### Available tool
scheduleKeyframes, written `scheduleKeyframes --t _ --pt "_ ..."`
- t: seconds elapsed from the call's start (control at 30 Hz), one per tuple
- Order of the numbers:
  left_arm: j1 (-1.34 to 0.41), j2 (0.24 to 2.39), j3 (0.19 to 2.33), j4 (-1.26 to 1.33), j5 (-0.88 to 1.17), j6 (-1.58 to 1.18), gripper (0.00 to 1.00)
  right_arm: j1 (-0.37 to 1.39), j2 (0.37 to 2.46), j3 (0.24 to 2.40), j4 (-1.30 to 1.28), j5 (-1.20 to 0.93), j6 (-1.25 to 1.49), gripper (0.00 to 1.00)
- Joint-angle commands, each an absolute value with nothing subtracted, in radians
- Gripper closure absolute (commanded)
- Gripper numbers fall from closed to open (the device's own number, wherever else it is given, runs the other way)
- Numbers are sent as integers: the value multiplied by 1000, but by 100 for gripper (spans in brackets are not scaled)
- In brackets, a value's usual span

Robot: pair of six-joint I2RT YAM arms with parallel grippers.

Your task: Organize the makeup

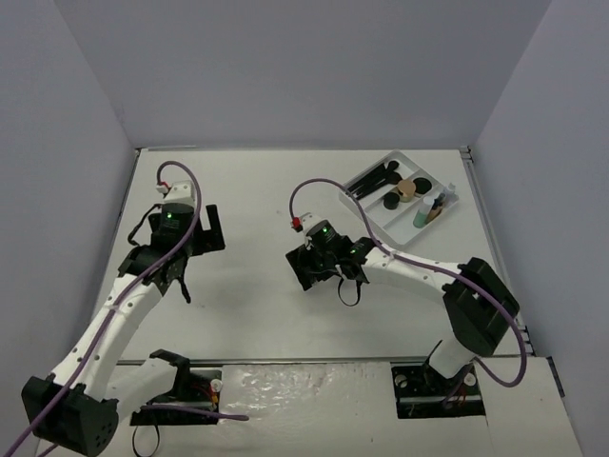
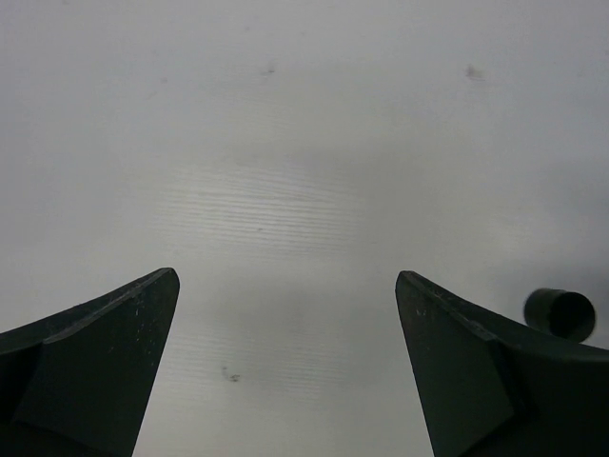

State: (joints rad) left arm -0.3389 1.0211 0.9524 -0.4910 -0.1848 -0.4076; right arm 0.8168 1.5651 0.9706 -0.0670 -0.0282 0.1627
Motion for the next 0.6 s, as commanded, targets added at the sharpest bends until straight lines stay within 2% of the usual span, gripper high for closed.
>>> scheduleKeyframes --t 0.0,0.23,0.57 --pt "-259 912 953 -541 -222 -342 3 859 1642 1051 -11 47 149 8" --pt "-222 854 894 -538 -272 -304 3 871 1732 1062 31 95 158 19" --pt "-217 933 885 -487 -230 -302 3 871 1761 1056 64 109 167 44"
